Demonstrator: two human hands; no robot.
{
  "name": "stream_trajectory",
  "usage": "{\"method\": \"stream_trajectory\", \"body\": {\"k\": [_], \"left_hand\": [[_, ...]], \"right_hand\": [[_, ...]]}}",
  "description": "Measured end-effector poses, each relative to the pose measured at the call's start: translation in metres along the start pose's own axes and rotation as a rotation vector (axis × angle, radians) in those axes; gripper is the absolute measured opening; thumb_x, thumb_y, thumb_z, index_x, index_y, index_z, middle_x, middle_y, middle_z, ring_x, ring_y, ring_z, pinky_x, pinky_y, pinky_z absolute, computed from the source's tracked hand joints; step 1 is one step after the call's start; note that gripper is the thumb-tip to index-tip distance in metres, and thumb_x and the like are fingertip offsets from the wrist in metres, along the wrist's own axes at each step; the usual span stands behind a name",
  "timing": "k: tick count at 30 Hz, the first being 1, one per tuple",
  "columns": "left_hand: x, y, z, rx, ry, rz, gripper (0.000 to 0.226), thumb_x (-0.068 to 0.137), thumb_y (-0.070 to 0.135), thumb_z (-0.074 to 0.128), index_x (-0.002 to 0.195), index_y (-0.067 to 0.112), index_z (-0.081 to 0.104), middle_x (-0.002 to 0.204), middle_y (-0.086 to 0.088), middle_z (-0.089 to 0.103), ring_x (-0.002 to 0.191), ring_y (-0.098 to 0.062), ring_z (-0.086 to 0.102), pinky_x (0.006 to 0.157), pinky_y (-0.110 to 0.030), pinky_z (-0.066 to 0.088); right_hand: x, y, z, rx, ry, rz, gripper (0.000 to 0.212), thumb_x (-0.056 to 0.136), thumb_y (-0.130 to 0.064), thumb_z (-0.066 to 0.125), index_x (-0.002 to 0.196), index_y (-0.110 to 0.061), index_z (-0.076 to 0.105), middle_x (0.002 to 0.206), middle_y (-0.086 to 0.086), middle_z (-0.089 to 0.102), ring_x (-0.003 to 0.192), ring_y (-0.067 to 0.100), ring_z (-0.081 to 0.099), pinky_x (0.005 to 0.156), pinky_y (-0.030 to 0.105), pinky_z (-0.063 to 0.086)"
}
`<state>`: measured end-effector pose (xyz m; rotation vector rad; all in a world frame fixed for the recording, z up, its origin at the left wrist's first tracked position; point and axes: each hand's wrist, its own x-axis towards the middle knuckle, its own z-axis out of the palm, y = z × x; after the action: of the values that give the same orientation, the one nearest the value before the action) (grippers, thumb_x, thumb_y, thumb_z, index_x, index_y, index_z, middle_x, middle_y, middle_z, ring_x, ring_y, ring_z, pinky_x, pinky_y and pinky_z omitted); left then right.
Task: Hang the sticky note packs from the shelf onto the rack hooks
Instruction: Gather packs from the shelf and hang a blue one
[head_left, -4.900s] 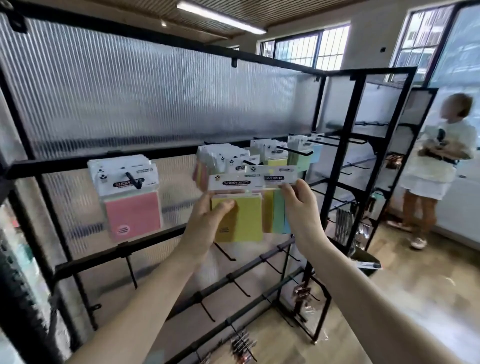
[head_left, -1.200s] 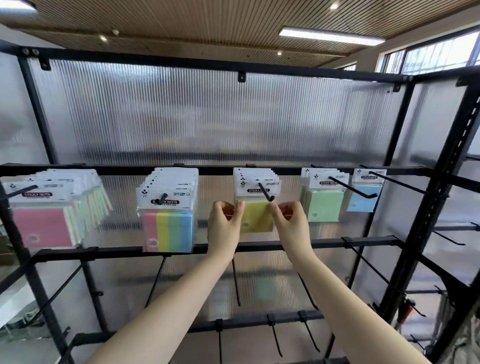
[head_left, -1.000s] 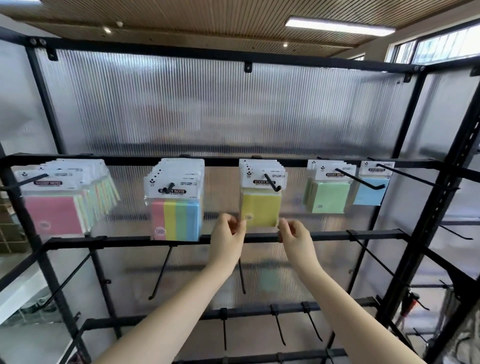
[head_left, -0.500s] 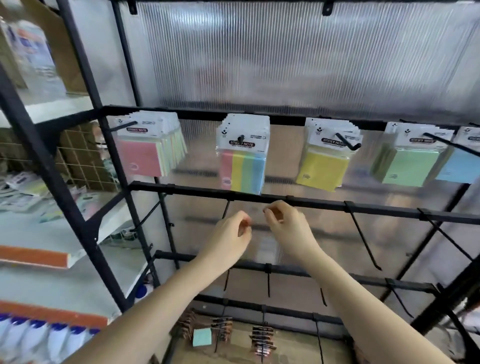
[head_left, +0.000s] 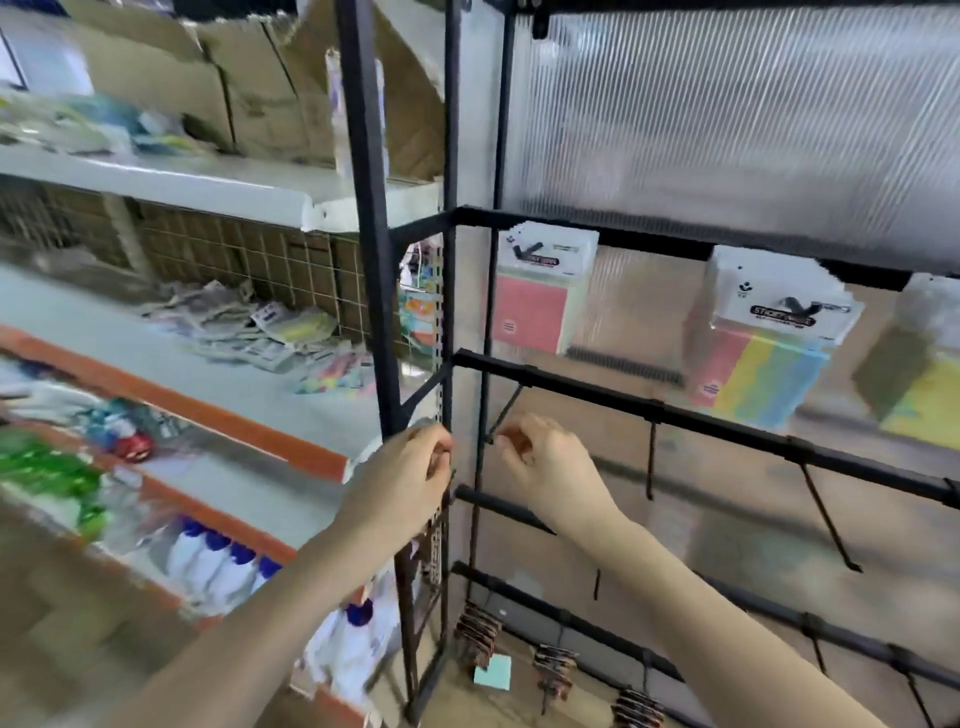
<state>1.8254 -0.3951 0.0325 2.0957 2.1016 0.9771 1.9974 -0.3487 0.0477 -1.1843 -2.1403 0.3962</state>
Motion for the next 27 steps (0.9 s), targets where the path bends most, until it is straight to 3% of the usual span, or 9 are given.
{"method": "stream_trajectory", "body": {"k": [4, 11, 13, 16, 24, 27], "left_hand": [[0.004, -0.065, -0.027, 0.004, 0.005, -0.07, 0.014, 0.091, 0.019, 0.054, 0.104, 0.022, 0.059, 0.101, 0.0, 0.066, 0.09, -0.023, 0.063, 0.07, -0.036, 0.05], [0.012, -0.18, -0.06, 0.075, -0.018, -0.176, 0.018, 0.091, 0.022, 0.05, 0.107, 0.025, 0.059, 0.105, 0.004, 0.065, 0.095, -0.021, 0.061, 0.061, -0.027, 0.032], [0.014, -0.21, -0.068, 0.065, -0.03, -0.216, 0.018, 0.092, 0.022, 0.051, 0.108, 0.025, 0.06, 0.105, 0.005, 0.066, 0.095, -0.021, 0.062, 0.063, -0.028, 0.039], [0.016, -0.25, -0.076, 0.041, -0.062, -0.291, 0.02, 0.093, 0.024, 0.049, 0.11, 0.026, 0.058, 0.106, 0.008, 0.066, 0.099, -0.019, 0.061, 0.08, -0.035, 0.05], [0.03, -0.318, -0.062, 0.03, -0.061, -0.41, 0.023, 0.093, 0.017, 0.043, 0.113, 0.018, 0.055, 0.115, -0.003, 0.06, 0.101, -0.025, 0.057, 0.079, -0.039, 0.049], [0.039, -0.337, -0.054, 0.011, -0.055, -0.432, 0.024, 0.093, 0.015, 0.043, 0.114, 0.017, 0.056, 0.115, -0.003, 0.06, 0.102, -0.025, 0.058, 0.08, -0.039, 0.049]], "right_hand": [[0.024, -0.054, 0.047, 0.035, -0.027, -0.098, 0.019, 0.094, -0.029, 0.052, 0.101, -0.015, 0.062, 0.097, 0.004, 0.063, 0.086, 0.025, 0.061, 0.074, 0.04, 0.05], [0.069, -0.125, 0.146, 0.075, -0.105, -0.144, 0.017, 0.095, -0.027, 0.049, 0.1, -0.016, 0.061, 0.097, -0.002, 0.064, 0.086, 0.018, 0.059, 0.077, 0.037, 0.048], [0.084, -0.137, 0.172, 0.079, -0.149, -0.115, 0.017, 0.096, -0.027, 0.048, 0.101, -0.015, 0.06, 0.099, 0.001, 0.064, 0.088, 0.02, 0.06, 0.078, 0.038, 0.049], [0.104, -0.15, 0.208, 0.06, -0.21, -0.058, 0.019, 0.096, -0.028, 0.049, 0.103, -0.014, 0.06, 0.102, 0.003, 0.064, 0.091, 0.023, 0.06, 0.081, 0.038, 0.048], [0.16, -0.17, 0.297, -0.032, -0.282, 0.016, 0.021, 0.091, -0.018, 0.05, 0.11, -0.015, 0.059, 0.112, 0.005, 0.062, 0.101, 0.022, 0.058, 0.081, 0.031, 0.046], [0.181, -0.172, 0.325, -0.031, -0.274, 0.099, 0.028, 0.089, -0.011, 0.048, 0.115, -0.017, 0.058, 0.118, 0.005, 0.059, 0.109, 0.023, 0.055, 0.087, 0.032, 0.046]]}}
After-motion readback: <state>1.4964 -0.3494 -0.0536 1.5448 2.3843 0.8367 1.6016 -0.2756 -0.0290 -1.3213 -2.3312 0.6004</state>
